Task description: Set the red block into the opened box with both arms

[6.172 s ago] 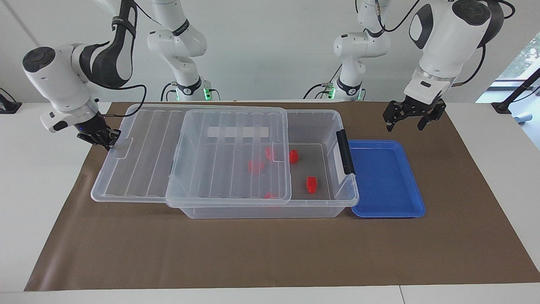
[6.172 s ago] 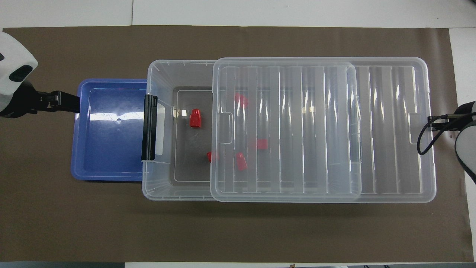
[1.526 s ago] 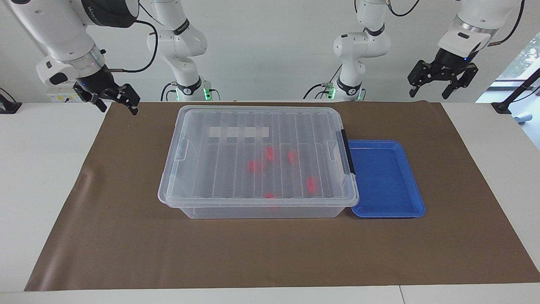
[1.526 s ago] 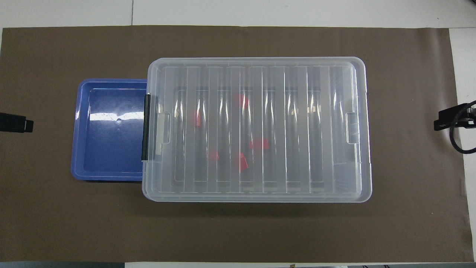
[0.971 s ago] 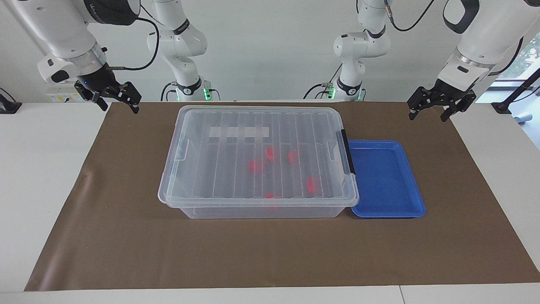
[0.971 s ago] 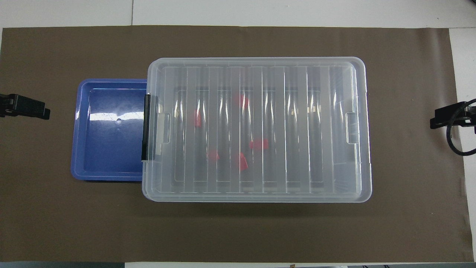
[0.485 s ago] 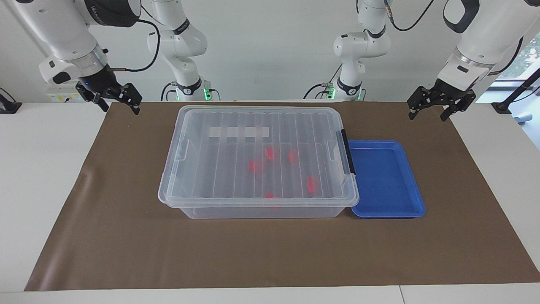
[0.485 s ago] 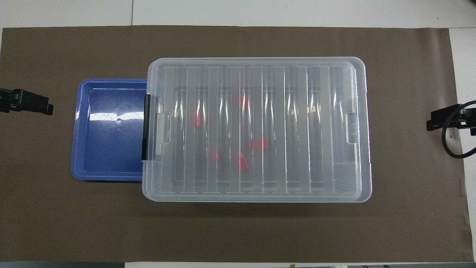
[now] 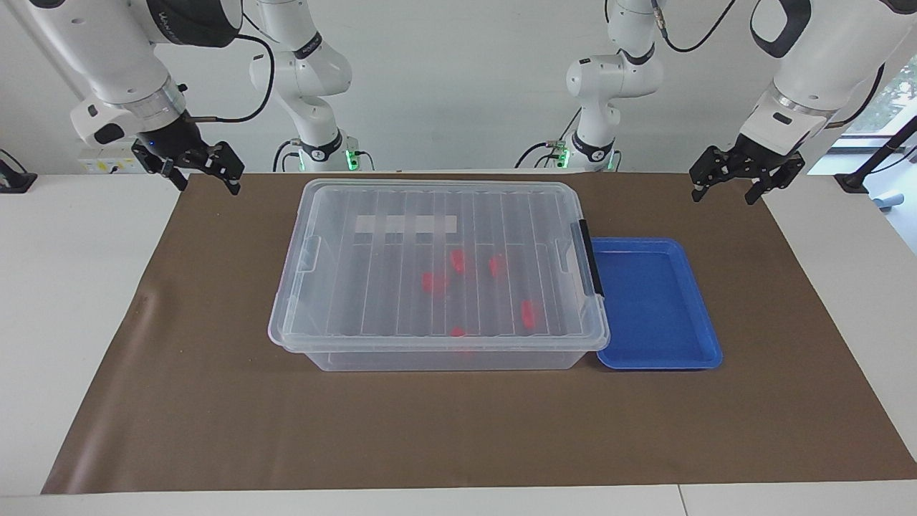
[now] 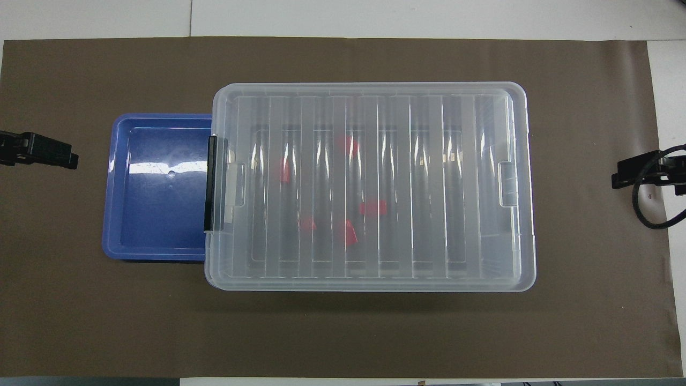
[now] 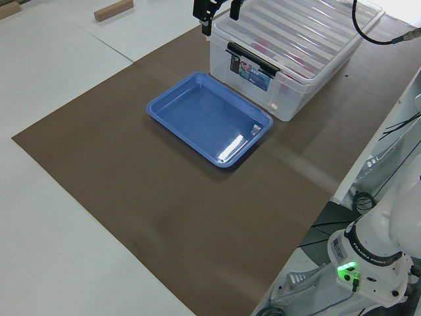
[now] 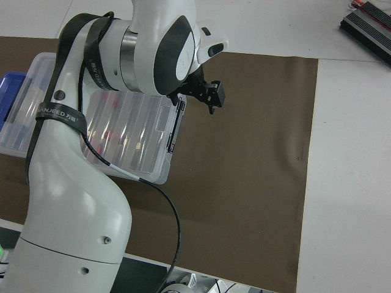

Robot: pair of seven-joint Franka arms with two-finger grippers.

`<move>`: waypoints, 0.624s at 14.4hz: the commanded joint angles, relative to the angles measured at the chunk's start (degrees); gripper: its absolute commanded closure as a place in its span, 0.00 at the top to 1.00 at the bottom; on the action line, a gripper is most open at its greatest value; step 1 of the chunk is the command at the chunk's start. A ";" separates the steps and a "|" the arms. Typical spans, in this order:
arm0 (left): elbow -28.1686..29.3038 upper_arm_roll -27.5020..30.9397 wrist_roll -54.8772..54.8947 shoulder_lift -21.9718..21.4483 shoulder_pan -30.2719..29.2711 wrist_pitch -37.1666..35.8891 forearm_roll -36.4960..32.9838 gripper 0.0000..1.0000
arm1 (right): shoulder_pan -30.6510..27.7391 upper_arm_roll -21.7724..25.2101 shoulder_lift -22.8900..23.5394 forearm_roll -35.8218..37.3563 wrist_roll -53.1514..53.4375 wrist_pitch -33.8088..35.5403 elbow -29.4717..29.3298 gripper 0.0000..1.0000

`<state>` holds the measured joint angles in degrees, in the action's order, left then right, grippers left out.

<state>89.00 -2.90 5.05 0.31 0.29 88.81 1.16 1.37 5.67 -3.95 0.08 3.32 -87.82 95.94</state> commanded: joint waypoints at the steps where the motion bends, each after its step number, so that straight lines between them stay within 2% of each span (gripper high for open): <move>1: 1.79 0.09 0.58 -1.63 -0.29 0.22 0.34 1.00 | -0.84 -0.75 -0.62 -0.35 0.29 -1.04 0.91 1.00; 9: 2.67 0.09 0.49 -2.07 -0.29 0.57 0.34 1.00 | -0.84 -0.66 -0.62 -0.35 0.29 -1.04 0.91 1.00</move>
